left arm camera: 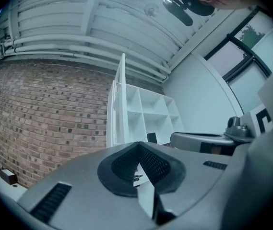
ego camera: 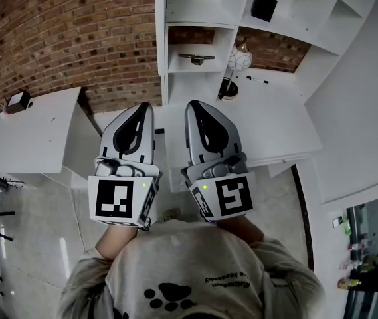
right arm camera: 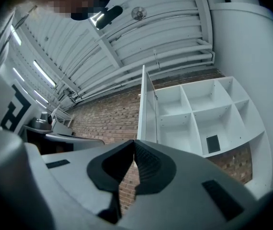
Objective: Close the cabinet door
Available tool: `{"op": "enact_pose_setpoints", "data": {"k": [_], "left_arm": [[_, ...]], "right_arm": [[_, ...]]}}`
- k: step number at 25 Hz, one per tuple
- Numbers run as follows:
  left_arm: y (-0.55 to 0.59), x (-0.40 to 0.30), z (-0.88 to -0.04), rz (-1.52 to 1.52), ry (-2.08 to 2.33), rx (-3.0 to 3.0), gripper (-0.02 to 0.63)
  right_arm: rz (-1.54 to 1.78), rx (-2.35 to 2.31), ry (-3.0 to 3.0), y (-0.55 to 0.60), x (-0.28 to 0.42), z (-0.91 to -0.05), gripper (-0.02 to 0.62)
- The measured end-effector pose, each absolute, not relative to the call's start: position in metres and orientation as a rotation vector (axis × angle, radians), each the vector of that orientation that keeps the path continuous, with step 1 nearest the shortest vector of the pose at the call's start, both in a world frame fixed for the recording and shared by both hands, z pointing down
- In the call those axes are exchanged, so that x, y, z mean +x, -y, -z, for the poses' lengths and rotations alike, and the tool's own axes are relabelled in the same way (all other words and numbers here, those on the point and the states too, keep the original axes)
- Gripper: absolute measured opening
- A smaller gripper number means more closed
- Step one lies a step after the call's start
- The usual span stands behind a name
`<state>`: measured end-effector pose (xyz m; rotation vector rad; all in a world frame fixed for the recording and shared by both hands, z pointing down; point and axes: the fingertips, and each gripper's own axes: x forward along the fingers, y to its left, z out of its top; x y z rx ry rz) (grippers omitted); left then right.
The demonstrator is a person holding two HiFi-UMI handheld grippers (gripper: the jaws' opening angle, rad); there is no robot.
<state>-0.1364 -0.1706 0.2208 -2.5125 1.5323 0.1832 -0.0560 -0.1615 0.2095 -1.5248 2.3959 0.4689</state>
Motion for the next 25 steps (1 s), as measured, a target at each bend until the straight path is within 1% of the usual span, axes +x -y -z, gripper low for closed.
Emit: {"op": "enact_pose_setpoints", "data": {"k": [4, 9, 17, 18, 19, 20, 25], "left_arm": [[0.204, -0.139, -0.209, -0.154, -1.482, -2.53, 0.009], [0.234, -0.144, -0.189, -0.188, -1.44, -2.518, 0.009], [0.256, -0.142, -0.161, -0.226, -1.374, -2.512, 0.009], [0.257, -0.142, -0.155, -0.234, -1.377, -2.5, 0.009], [0.259, -0.143, -0.151, -0.239, -1.382, -2.486, 0.009], [0.261, -0.144, -0.146, -0.24, -1.381, -2.471, 0.009], [0.271, -0.149, -0.134, -0.25, -1.378, -2.437, 0.009]], "right_arm": [[-0.499, -1.552, -2.388, 0.197, -0.065, -0.199, 0.018], [-0.545, -1.554, -2.39, 0.227, -0.075, -0.179, 0.018], [-0.61, -1.574, -2.405, 0.254, -0.082, -0.147, 0.022], [-0.618, -1.568, -2.409, 0.257, -0.084, -0.143, 0.043], [-0.626, -1.562, -2.416, 0.26, -0.087, -0.14, 0.095], [-0.63, -1.557, -2.427, 0.264, -0.089, -0.138, 0.114], [-0.575, -1.539, -2.474, 0.286, -0.101, -0.134, 0.123]]}}
